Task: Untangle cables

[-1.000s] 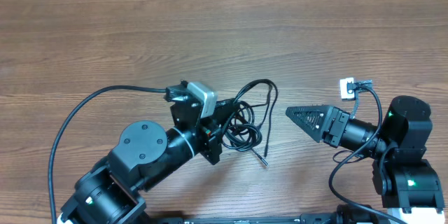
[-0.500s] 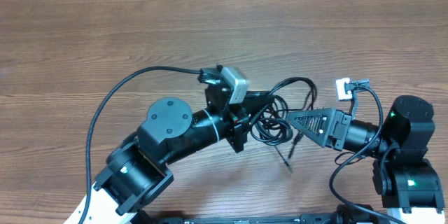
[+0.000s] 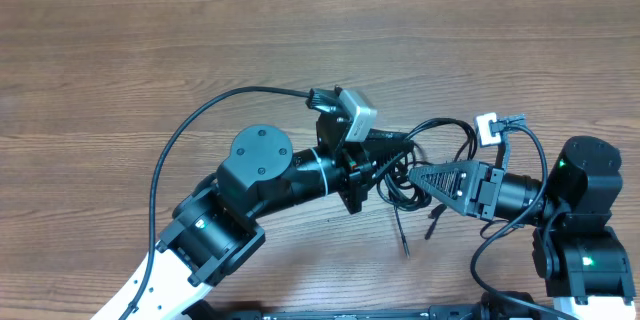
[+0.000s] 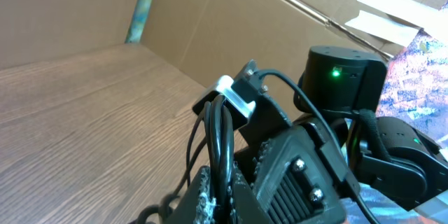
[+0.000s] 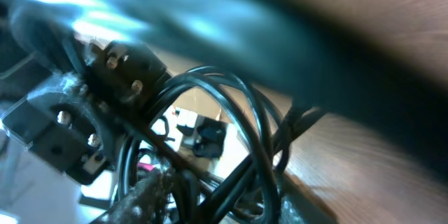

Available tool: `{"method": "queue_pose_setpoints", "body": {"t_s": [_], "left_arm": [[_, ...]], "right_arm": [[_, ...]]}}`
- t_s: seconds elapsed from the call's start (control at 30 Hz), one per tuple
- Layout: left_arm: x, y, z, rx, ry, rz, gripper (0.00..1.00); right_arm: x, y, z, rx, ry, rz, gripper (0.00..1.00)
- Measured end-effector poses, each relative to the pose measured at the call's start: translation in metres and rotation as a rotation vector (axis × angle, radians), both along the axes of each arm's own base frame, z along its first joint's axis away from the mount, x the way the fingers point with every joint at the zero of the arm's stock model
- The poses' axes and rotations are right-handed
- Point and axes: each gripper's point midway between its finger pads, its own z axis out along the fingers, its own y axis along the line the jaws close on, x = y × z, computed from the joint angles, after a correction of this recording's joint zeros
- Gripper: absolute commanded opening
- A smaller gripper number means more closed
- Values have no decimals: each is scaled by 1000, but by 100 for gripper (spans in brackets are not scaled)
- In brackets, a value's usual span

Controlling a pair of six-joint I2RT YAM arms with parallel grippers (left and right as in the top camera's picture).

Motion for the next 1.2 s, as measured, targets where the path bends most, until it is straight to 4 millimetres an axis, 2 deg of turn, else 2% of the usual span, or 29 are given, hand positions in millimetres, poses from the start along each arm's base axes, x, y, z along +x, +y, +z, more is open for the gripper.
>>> {"method": "queue_pose_setpoints", "body": {"t_s": [0.2,0.33,0.4,0.43,0.47,0.7,0.87,0.93,1.03,1.13,1.2], "left_arm": [[1,-1,2,-10,-2,2,4],[3,-2,0,-7,1,2,5],[3,-3,-1,-5,3,2,29],[3,-3,-1,-8,8,2,45],[3,-3,-1,-9,14,2,100],[1,-5,-11,15,53,-12,100],[-2,-4,-24,38,142,-15,100],[-3,-2,-34,63,193,-10,100],[-6,0,-46,87,280,2,100],[-8,3,-58,115,344,15,100],[-6,6,-63,127,373,39,100]], "right_arm": [[1,-1,2,-2,-26,-1,5],[1,-1,2,-3,-27,-3,4],[1,-1,2,-4,-32,-2,4],[1,-1,2,-5,-36,-1,4],[1,-1,2,-8,-45,0,4],[2,-1,0,-35,-116,6,4],[15,-11,-26,-114,-13,-114,4],[31,-24,-43,-189,50,-248,4],[53,-44,-52,-257,64,-417,4],[75,-60,-40,-280,-19,-544,4],[83,-64,-29,-272,-72,-576,4]]}}
